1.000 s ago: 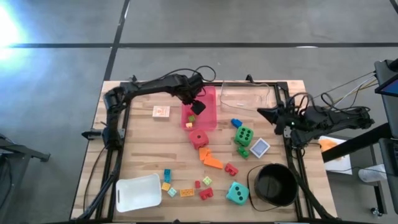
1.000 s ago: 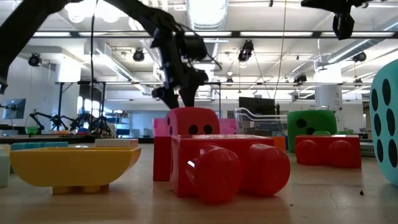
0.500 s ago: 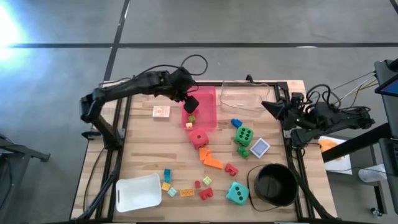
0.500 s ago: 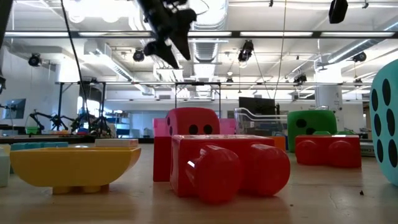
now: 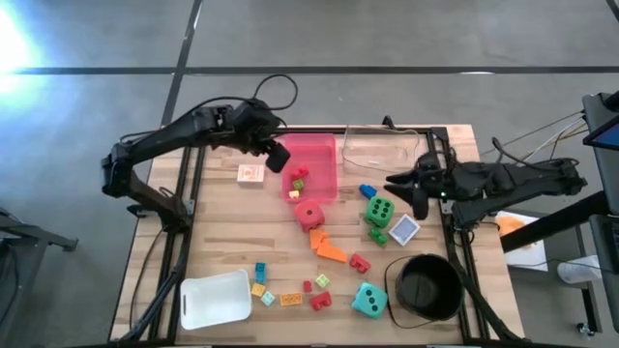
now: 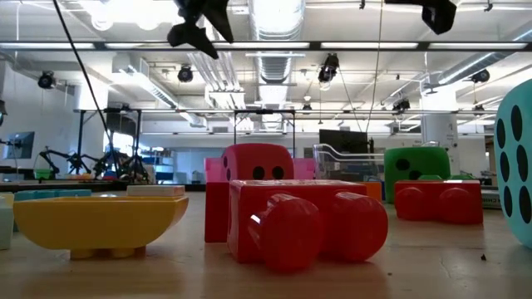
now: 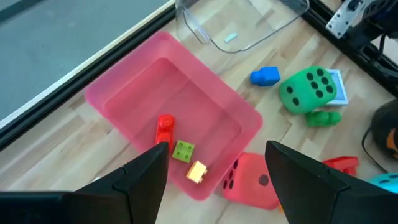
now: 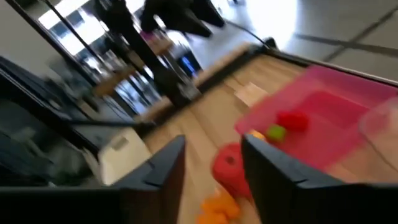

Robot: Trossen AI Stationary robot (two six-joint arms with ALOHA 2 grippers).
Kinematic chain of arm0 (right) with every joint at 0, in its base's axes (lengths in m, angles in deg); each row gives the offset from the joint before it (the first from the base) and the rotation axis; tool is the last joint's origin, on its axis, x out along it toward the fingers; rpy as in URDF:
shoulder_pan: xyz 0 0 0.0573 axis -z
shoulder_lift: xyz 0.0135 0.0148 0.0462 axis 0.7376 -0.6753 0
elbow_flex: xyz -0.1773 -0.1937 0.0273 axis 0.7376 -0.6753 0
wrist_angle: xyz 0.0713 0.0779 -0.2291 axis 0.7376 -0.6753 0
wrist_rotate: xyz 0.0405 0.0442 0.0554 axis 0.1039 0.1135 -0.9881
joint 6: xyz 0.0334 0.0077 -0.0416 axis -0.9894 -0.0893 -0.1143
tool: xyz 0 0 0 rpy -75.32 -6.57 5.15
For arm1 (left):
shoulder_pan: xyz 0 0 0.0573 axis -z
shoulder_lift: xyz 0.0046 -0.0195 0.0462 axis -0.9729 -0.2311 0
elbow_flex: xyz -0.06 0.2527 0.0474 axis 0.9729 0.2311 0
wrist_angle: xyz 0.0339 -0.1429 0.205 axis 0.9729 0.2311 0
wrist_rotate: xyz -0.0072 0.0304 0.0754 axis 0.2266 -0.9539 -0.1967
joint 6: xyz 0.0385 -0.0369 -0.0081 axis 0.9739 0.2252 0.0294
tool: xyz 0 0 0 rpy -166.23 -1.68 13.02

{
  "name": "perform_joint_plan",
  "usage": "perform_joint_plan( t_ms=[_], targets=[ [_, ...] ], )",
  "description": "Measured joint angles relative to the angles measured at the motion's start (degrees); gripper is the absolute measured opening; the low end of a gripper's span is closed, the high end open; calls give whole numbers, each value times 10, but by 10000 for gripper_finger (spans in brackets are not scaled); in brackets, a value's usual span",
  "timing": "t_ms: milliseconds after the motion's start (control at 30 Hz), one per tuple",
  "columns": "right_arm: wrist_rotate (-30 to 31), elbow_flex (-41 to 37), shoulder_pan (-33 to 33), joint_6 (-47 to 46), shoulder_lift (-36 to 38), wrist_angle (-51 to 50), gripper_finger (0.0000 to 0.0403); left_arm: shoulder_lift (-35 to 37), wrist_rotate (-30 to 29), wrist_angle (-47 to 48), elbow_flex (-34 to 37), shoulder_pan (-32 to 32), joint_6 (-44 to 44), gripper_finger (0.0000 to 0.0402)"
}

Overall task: Pick & Place Toys
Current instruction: Put the green dice into the transparent bin

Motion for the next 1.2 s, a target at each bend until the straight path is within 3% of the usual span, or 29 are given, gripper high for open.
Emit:
perform_joint_plan(
  t_ms=[233,500,900,1200],
  targets=[
    [15,95,0,3,-59,-155,280,13,-2,46,0,4,-5,272],
    [33,162,0,17,-133,-313,353,23,-8,54,0,17,-7,271],
    [-3,101,0,34,-213,-355,364,64,-11,44,0,62,-20,271],
    [-4,1,-1,70,-207,-271,364,115,-31,31,3,99,-18,271]
  ],
)
